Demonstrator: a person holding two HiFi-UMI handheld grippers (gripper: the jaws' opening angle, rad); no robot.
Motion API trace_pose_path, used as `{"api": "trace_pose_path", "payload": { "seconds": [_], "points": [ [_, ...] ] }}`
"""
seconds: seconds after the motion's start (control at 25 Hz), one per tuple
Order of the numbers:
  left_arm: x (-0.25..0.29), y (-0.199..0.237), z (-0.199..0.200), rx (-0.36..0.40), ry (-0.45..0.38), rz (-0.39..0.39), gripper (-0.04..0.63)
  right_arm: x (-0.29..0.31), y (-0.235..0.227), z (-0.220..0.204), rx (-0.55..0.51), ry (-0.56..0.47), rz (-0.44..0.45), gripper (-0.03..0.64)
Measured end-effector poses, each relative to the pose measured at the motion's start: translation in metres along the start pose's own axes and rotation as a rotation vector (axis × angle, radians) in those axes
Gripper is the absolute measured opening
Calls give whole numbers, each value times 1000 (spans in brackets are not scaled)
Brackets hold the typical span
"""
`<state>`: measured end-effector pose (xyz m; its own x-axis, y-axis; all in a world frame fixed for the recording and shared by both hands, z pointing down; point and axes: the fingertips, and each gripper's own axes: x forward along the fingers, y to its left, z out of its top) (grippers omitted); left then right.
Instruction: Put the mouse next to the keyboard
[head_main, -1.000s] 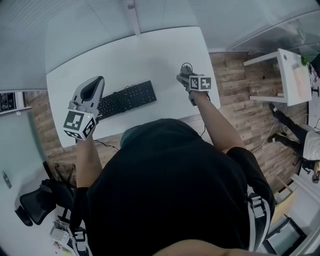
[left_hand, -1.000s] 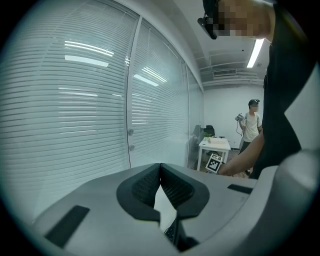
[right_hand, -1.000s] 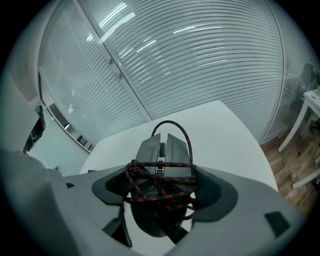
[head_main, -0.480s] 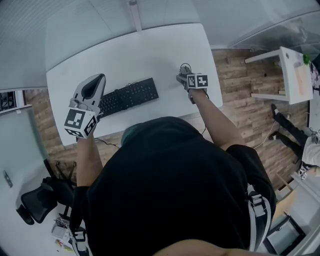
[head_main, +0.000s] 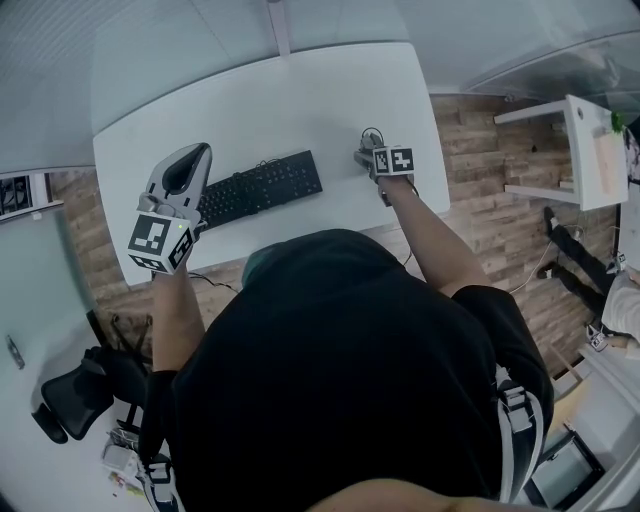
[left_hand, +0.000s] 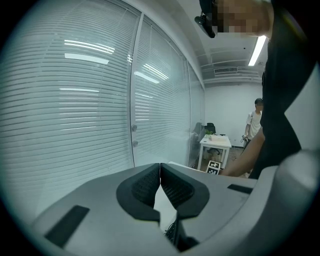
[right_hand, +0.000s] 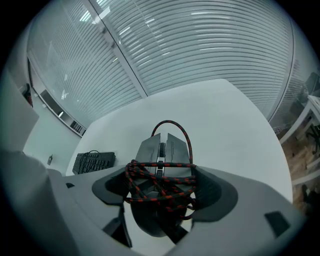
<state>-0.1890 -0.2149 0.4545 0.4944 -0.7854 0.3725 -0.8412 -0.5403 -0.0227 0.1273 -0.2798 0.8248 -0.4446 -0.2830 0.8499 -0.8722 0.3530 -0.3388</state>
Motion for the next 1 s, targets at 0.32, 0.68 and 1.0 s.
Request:
{"api": "trace_pose_path", "payload": {
  "seconds": [0.32, 0.68, 1.0],
  "points": [
    [-2, 12, -4, -8, 5, 11, 21, 11, -3, -8, -54, 70, -77, 402],
    [9, 10, -9, -13, 14, 11, 21, 19, -16, -11, -90, 104, -120, 402],
    [10, 13, -10, -15, 16, 12, 21, 27, -13, -14, -121, 136, -137, 402]
  ]
}}
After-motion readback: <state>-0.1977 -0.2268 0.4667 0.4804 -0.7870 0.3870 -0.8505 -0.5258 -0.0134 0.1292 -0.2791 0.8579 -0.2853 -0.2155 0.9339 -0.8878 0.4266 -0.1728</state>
